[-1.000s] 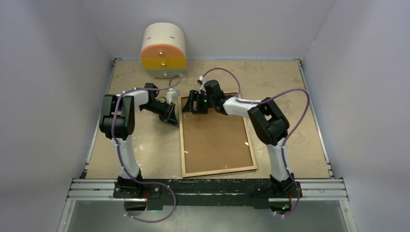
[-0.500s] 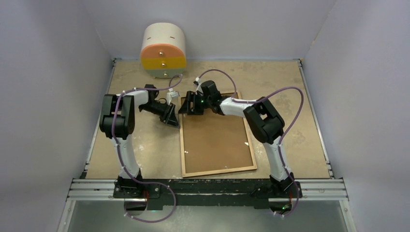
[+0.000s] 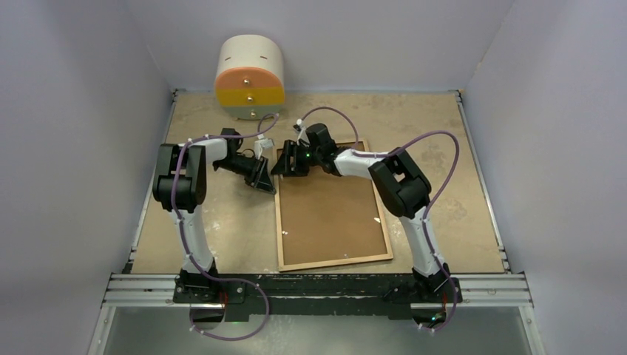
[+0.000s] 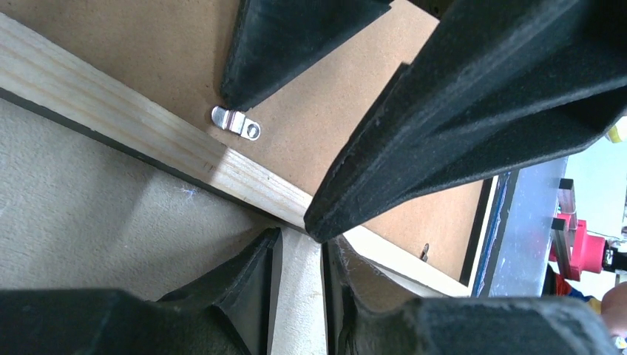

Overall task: Put the photo into the frame
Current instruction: Install the photo frame at the center of the board, then adjust the photo frame at the center of the board.

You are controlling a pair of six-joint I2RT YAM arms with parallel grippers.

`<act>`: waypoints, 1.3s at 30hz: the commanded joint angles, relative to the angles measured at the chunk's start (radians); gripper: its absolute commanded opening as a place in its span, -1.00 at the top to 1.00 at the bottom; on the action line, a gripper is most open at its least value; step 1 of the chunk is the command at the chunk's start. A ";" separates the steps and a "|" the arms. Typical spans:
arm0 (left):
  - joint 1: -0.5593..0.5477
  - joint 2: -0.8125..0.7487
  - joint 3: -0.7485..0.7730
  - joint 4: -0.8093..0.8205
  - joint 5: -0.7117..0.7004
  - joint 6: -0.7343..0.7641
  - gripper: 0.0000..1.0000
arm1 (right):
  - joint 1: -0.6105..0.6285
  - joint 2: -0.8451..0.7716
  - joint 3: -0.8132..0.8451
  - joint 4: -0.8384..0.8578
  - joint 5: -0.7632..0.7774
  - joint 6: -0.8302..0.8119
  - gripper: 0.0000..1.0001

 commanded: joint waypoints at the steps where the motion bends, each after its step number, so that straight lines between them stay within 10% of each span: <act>1: 0.004 0.012 -0.017 0.070 -0.066 -0.004 0.44 | 0.014 0.024 0.034 0.003 -0.047 0.010 -0.23; 21: 0.005 -0.008 -0.001 0.038 -0.085 0.028 0.45 | 0.006 0.018 0.072 -0.038 -0.100 0.019 -0.20; 33: 0.007 -0.213 -0.039 -0.026 -0.231 0.154 0.20 | -0.293 -0.372 -0.234 -0.082 0.110 -0.008 -0.94; 39: -0.138 -0.316 -0.219 0.047 -0.420 0.196 0.19 | -0.462 -0.538 -0.456 -0.176 0.385 -0.009 -0.98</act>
